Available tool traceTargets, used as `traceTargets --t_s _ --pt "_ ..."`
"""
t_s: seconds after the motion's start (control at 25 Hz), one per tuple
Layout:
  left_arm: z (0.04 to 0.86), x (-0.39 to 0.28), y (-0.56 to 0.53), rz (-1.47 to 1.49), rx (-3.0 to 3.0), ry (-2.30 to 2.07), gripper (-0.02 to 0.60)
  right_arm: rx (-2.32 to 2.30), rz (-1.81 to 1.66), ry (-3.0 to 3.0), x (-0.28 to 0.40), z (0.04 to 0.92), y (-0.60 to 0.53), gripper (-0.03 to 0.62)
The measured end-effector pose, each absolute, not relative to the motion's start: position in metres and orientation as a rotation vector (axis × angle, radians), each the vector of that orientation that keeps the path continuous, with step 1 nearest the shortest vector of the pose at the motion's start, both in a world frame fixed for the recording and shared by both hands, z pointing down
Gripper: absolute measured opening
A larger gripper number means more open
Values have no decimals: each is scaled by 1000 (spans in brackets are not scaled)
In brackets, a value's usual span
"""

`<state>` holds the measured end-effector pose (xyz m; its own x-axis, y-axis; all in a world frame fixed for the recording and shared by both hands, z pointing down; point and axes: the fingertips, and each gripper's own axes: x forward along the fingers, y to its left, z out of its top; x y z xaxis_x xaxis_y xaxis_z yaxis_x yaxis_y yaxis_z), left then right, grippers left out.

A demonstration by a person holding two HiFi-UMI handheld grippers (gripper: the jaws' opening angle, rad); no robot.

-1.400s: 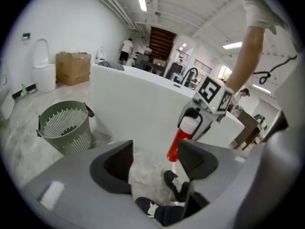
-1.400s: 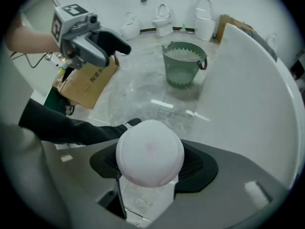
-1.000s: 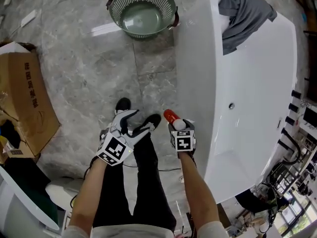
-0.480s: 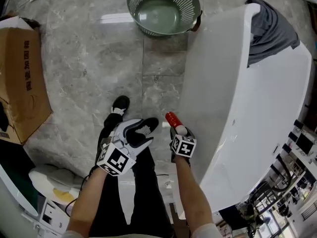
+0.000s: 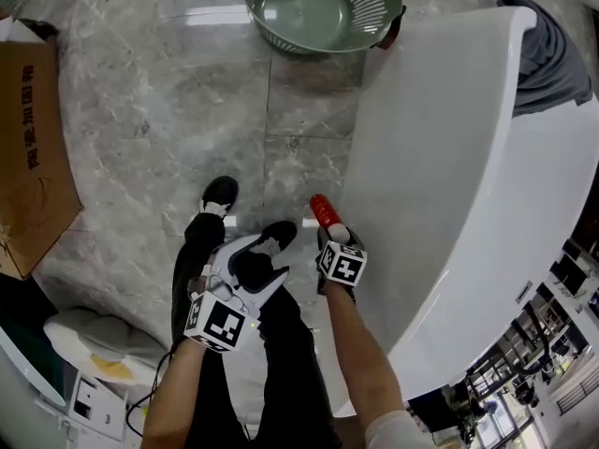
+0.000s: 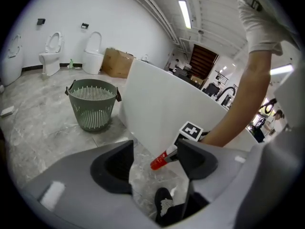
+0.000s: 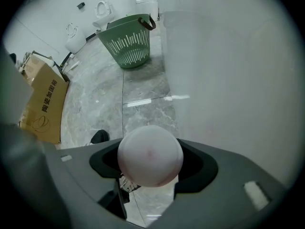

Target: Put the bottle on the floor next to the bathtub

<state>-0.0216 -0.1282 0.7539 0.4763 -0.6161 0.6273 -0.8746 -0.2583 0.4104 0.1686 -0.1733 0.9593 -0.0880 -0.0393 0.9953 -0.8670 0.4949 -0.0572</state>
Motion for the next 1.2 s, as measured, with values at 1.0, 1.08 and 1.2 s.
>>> traceTargets --t_s 1.0,1.08,1.2 --pt "765 -79 -97 465 1934 -1363 341 858 735 -1513 152 1045 -206 281" --pt "764 -82 -94 471 1930 -1371 341 867 734 -1510 151 1043 -207 281" --pt "761 -83 -92 485 1943 -1378 341 863 719 -1524 147 1036 -209 280"
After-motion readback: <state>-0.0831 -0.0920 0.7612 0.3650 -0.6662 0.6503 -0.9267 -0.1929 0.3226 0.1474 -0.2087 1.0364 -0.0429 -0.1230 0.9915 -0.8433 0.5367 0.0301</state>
